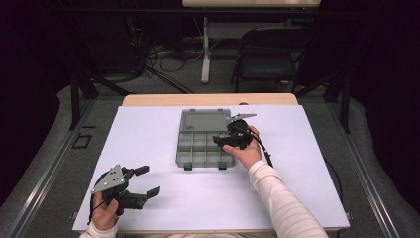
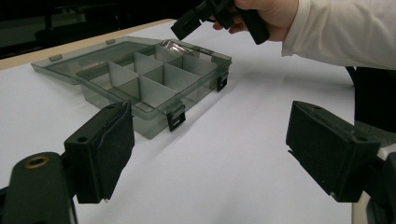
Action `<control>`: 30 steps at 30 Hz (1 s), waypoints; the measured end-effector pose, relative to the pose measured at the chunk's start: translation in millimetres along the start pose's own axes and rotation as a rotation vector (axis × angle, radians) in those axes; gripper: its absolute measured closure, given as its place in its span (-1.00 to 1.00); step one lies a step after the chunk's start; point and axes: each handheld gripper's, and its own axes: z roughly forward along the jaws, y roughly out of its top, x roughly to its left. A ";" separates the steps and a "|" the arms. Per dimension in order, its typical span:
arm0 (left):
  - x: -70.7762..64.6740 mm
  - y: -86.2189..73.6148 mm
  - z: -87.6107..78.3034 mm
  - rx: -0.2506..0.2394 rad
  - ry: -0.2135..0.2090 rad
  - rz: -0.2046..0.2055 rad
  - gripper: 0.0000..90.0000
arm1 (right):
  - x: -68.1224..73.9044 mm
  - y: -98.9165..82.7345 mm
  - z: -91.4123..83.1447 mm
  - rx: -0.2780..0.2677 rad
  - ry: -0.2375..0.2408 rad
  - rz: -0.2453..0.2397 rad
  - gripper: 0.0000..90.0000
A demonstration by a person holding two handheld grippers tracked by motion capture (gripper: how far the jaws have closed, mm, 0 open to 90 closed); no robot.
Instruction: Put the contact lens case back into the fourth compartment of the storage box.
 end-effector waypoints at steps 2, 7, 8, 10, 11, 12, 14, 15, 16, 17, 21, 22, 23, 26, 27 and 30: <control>-0.1 0.0 -0.1 0.000 0.001 -0.001 -0.65 | 2.7 0.0 -1.0 0.001 0.002 -0.003 -0.40; -0.2 0.0 0.4 0.002 0.000 0.002 -0.65 | 7.0 0.2 -3.6 -0.004 0.026 -0.007 -0.40; -0.1 0.0 0.4 0.004 0.000 0.002 -0.65 | 9.6 0.3 -5.8 -0.002 0.037 -0.006 -0.40; -0.1 -0.1 0.2 0.003 0.001 0.001 -0.65 | 11.6 0.0 -7.9 -0.004 0.050 -0.003 -0.40; -0.1 -0.1 0.2 0.003 0.001 0.001 -0.65 | 11.6 0.0 -7.9 -0.004 0.050 -0.003 -0.40; -0.1 -0.1 0.0 0.004 0.001 0.001 -0.65 | 12.4 -0.3 -8.6 -0.007 0.054 -0.002 -0.41; 0.1 -0.1 0.0 0.005 0.001 0.001 -0.65 | 14.5 -1.3 -11.5 -0.013 0.059 -0.009 -0.43; 0.1 -0.1 0.2 0.005 0.001 0.001 -0.65 | 14.5 -1.3 -11.5 -0.013 0.059 -0.009 -0.43; 0.2 0.0 0.6 0.004 -0.006 0.002 -0.65 | 16.6 -2.7 -13.6 -0.021 0.052 -0.004 -0.45; 0.2 0.0 0.6 0.004 -0.006 0.002 -0.65 | 16.6 -2.7 -13.6 -0.021 0.052 -0.004 -0.45; 0.1 0.2 0.9 0.008 -0.005 0.004 -0.65 | 18.6 -5.9 -20.5 -0.031 0.058 -0.009 -0.47; 0.2 0.1 0.9 0.008 -0.004 0.004 -0.65 | 18.6 -5.9 -20.5 -0.031 0.058 -0.009 -0.47; 0.3 0.0 0.7 0.005 -0.007 0.003 -0.65 | 19.3 -7.0 -23.6 -0.029 0.061 -0.018 -0.49; -0.2 0.0 0.6 0.004 -0.007 0.003 -0.65 | 21.2 -8.1 -27.5 -0.020 0.079 -0.016 -0.50; -0.5 0.1 0.6 0.006 -0.004 0.006 -0.65 | 23.8 -9.8 -31.3 -0.029 0.087 -0.026 -0.52; -0.6 0.0 0.5 0.005 -0.004 0.005 -0.64 | 27.6 -12.7 -36.5 -0.037 0.091 -0.048 -0.54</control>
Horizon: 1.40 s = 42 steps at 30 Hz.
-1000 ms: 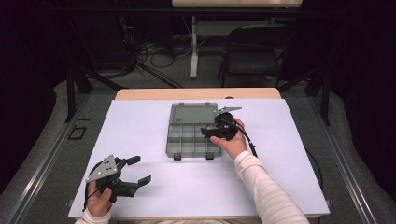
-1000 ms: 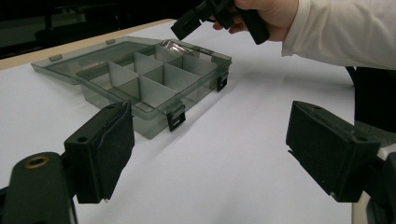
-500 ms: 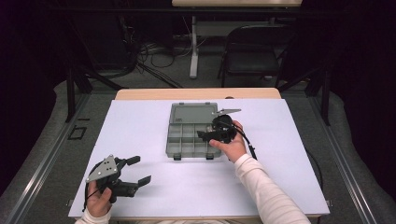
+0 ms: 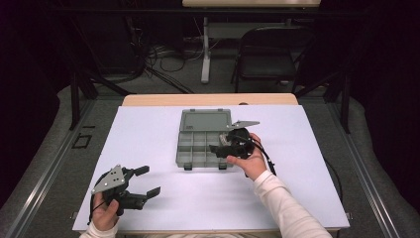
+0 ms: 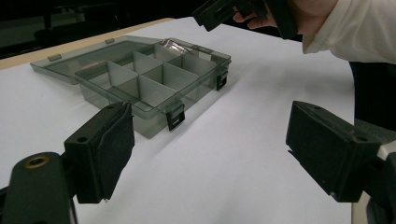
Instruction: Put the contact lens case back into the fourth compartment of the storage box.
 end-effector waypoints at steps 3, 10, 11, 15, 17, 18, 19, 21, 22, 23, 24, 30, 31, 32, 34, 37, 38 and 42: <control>0.1 -0.1 -0.1 0.000 0.001 -0.001 -0.65 | 3.6 -2.1 -3.9 -0.004 0.001 -0.012 -0.56; -0.2 0.1 -0.1 -0.001 0.001 0.002 -0.65 | 13.7 -9.8 -21.4 -0.020 0.003 -0.038 -0.57; -0.1 0.1 -0.3 -0.001 0.001 0.004 -0.65 | 14.1 -10.7 -23.1 -0.023 0.003 -0.045 -0.57; -0.2 0.0 -0.7 0.003 0.004 0.005 -0.64 | 17.9 -17.4 -32.4 -0.034 -0.006 -0.060 -0.59; -0.3 0.0 -1.0 0.003 0.004 0.004 -0.65 | 19.2 -20.9 -37.4 -0.038 -0.010 -0.067 -0.60; -0.3 -0.2 -0.9 -0.003 0.001 0.003 -0.65 | 19.3 -22.7 -39.9 -0.040 -0.011 -0.070 -0.60; -0.3 -0.2 -0.9 -0.003 0.001 0.003 -0.65 | 19.5 -24.6 -42.2 -0.042 -0.012 -0.069 -0.61; -0.4 -0.1 -1.1 -0.002 0.000 0.003 -0.65 | 19.5 -28.4 -46.7 -0.048 -0.019 -0.070 -0.61; -0.4 -0.1 -1.1 -0.002 0.000 0.003 -0.65 | 19.4 -30.4 -49.4 -0.048 -0.021 -0.066 -0.61; -0.4 -0.1 -1.2 -0.002 0.001 0.004 -0.65 | 18.8 -32.4 -51.7 -0.051 -0.022 -0.066 -0.61; -0.4 -0.1 -1.2 -0.003 0.001 0.003 -0.65 | 18.8 -34.7 -53.8 -0.056 -0.026 -0.062 -0.61; -0.4 -0.2 -1.0 -0.003 0.004 0.003 -0.65 | 16.4 -46.2 -66.9 -0.067 -0.041 -0.064 -0.62; -0.4 -0.2 -0.9 -0.003 0.005 0.003 -0.65 | 15.5 -48.6 -69.4 -0.074 -0.042 -0.061 -0.62; -0.4 -0.1 -0.8 -0.002 0.004 0.003 -0.65 | 14.8 -50.8 -72.0 -0.077 -0.041 -0.053 -0.62; -0.6 0.1 -0.9 0.000 0.007 0.005 -0.65 | 12.0 -57.0 -78.8 -0.088 -0.047 -0.040 -0.62; -0.6 0.2 -0.9 0.000 0.005 0.005 -0.65 | 10.1 -60.6 -82.8 -0.100 -0.050 -0.030 -0.62; -0.7 0.2 -0.8 0.000 0.007 0.005 -0.65 | 8.5 -64.3 -87.3 -0.106 -0.060 -0.018 -0.62; -0.4 0.0 -0.7 -0.004 0.004 0.004 -0.65 | 5.1 -69.6 -95.5 -0.117 -0.071 -0.005 -0.62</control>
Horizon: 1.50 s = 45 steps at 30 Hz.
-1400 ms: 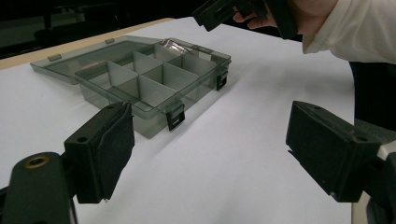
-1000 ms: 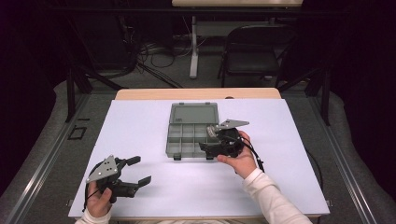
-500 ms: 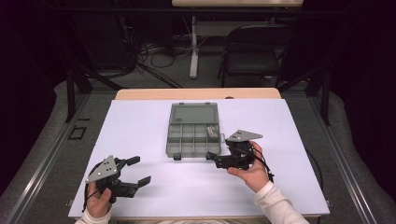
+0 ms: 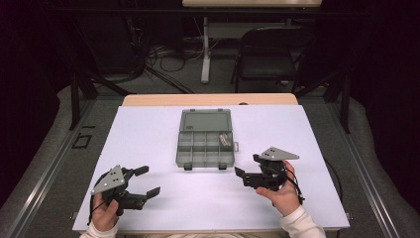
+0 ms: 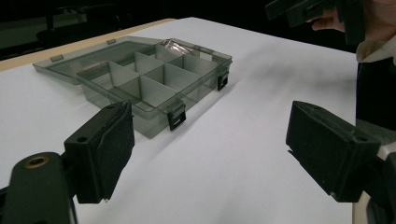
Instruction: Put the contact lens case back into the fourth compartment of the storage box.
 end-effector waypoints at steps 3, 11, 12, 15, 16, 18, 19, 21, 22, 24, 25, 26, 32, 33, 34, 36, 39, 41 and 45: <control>0.0 0.0 0.0 0.000 0.000 0.000 -0.65 | -2.0 -2.8 -3.9 -0.008 -0.009 0.003 -0.62; 0.2 0.3 0.7 0.000 -0.001 0.001 -0.65 | -14.2 -18.6 -13.2 -0.031 -0.054 0.029 -0.62; 0.3 0.2 0.7 0.000 -0.002 0.001 -0.65 | -15.6 -19.7 -13.7 -0.032 -0.053 0.035 -0.62; 0.4 0.2 0.7 -0.001 -0.001 0.000 -0.65 | -19.2 -22.4 -13.7 -0.037 -0.058 0.048 -0.62; 0.4 0.3 0.6 0.001 0.001 0.000 -0.65 | -20.2 -23.0 -13.5 -0.040 -0.058 0.048 -0.62; 0.5 0.3 0.7 0.001 0.000 0.001 -0.65 | -22.6 -25.2 -12.2 -0.045 -0.060 0.058 -0.62; 0.5 0.3 0.7 0.001 0.000 0.001 -0.65 | -22.6 -25.2 -12.2 -0.045 -0.060 0.058 -0.62; 0.5 0.3 0.9 0.000 -0.002 0.002 -0.65 | -26.1 -28.0 -10.5 -0.036 -0.063 0.069 -0.62; 0.4 0.3 0.7 0.001 -0.001 0.001 -0.65 | -27.5 -28.9 -9.7 -0.033 -0.064 0.072 -0.62; 0.5 0.3 0.7 0.001 -0.001 0.001 -0.65 | -30.3 -30.8 -8.3 -0.031 -0.066 0.077 -0.62; 0.5 0.3 0.7 0.001 -0.001 0.001 -0.65 | -31.2 -31.3 -8.0 -0.028 -0.070 0.077 -0.62; 0.5 0.3 0.7 0.001 -0.001 0.001 -0.65 | -32.0 -31.9 -7.5 -0.026 -0.071 0.086 -0.62; 0.4 0.2 0.7 0.000 0.000 -0.002 -0.65 | -36.7 -34.7 -5.4 -0.035 -0.081 0.096 -0.61; 0.5 0.3 0.6 0.000 0.000 -0.001 -0.65 | -37.2 -35.0 -5.5 -0.029 -0.083 0.097 -0.61; 0.5 0.3 0.6 0.000 0.000 -0.001 -0.65 | -37.2 -35.0 -5.5 -0.029 -0.083 0.097 -0.61; 0.4 0.3 0.5 0.001 0.000 0.000 -0.65 | -38.1 -35.9 -4.8 -0.025 -0.088 0.097 -0.61; 0.5 0.3 0.4 0.001 0.000 0.000 -0.64 | -38.5 -36.6 -4.2 -0.021 -0.089 0.098 -0.61; 0.4 0.2 0.4 0.001 0.000 -0.001 -0.65 | -38.4 -36.7 -4.1 -0.019 -0.089 0.099 -0.61; 0.5 0.2 0.6 0.001 -0.001 0.001 -0.65 | -39.1 -37.2 -4.0 -0.015 -0.095 0.092 -0.61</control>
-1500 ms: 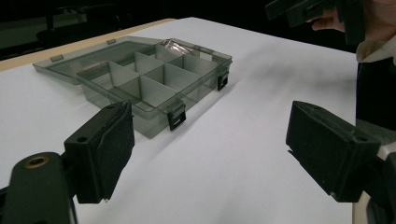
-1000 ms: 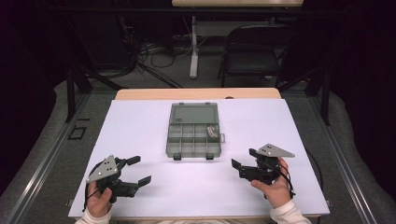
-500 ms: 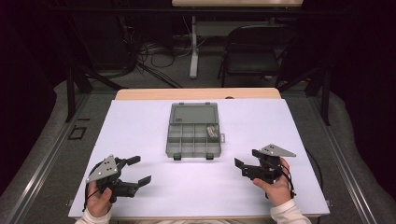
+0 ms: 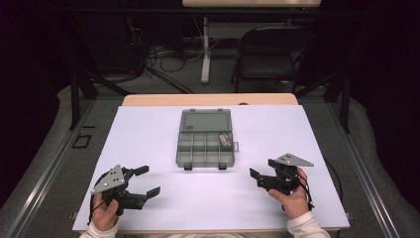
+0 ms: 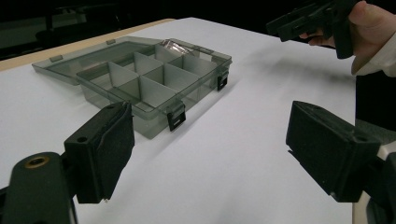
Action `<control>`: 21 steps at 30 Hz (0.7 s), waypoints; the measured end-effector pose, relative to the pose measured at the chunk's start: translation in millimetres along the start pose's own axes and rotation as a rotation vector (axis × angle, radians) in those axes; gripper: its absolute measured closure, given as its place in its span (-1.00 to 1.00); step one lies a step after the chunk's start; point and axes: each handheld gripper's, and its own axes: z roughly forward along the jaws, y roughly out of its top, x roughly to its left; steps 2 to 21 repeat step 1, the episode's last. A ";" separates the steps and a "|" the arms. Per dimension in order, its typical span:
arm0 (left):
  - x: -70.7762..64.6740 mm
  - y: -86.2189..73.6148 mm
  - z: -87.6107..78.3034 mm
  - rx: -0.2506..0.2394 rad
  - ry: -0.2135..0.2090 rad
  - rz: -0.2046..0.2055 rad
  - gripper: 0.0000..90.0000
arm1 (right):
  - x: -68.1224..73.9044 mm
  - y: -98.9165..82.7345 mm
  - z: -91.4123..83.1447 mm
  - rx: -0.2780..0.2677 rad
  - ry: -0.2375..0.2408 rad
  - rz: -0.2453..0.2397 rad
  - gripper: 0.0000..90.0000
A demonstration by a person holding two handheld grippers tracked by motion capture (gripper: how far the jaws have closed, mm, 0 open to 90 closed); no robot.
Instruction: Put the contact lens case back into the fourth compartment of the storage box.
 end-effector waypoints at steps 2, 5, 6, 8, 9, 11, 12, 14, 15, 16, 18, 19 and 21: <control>0.0 0.0 0.0 0.000 0.000 0.000 -0.65 | 0.0 0.0 0.0 0.000 0.000 0.000 -0.61; 0.0 0.0 0.0 0.000 0.000 0.000 -0.65 | 0.0 0.0 0.0 0.000 0.000 0.000 -0.61; 0.0 0.0 0.0 0.000 0.000 0.000 -0.65 | 0.0 0.0 0.0 0.000 0.000 0.000 -0.61; 0.0 0.0 0.0 0.000 0.000 0.000 -0.65 | 0.0 0.0 0.0 0.000 0.000 0.000 -0.61; 0.0 0.0 0.0 0.000 0.000 0.000 -0.65 | 0.0 0.0 0.0 0.000 0.000 0.000 -0.61; 0.0 0.0 0.0 0.000 0.000 0.000 -0.65 | 0.0 0.0 0.0 0.000 0.000 0.000 -0.61; 0.0 0.0 0.0 0.000 0.000 0.000 -0.65 | 0.0 0.0 0.0 0.000 0.000 0.000 -0.61; 0.0 0.0 0.0 0.000 0.000 0.000 -0.65 | 0.0 0.0 0.0 0.000 0.000 0.000 -0.61; 0.0 0.0 0.0 0.000 0.000 0.000 -0.65 | 0.0 0.0 0.0 0.000 0.000 0.000 -0.61; 0.0 0.0 0.0 0.000 0.000 0.000 -0.65 | 0.0 0.0 0.0 0.000 0.000 0.000 -0.61; 0.0 0.0 0.0 0.000 0.000 0.000 -0.65 | 0.0 0.0 0.0 0.000 0.000 0.000 -0.61; 0.0 0.0 0.0 0.000 0.000 0.000 -0.65 | 0.0 0.0 0.0 0.000 0.000 0.000 -0.61; 0.0 0.0 0.0 0.000 0.000 0.000 -0.65 | 0.0 0.0 0.0 0.000 0.000 0.000 -0.61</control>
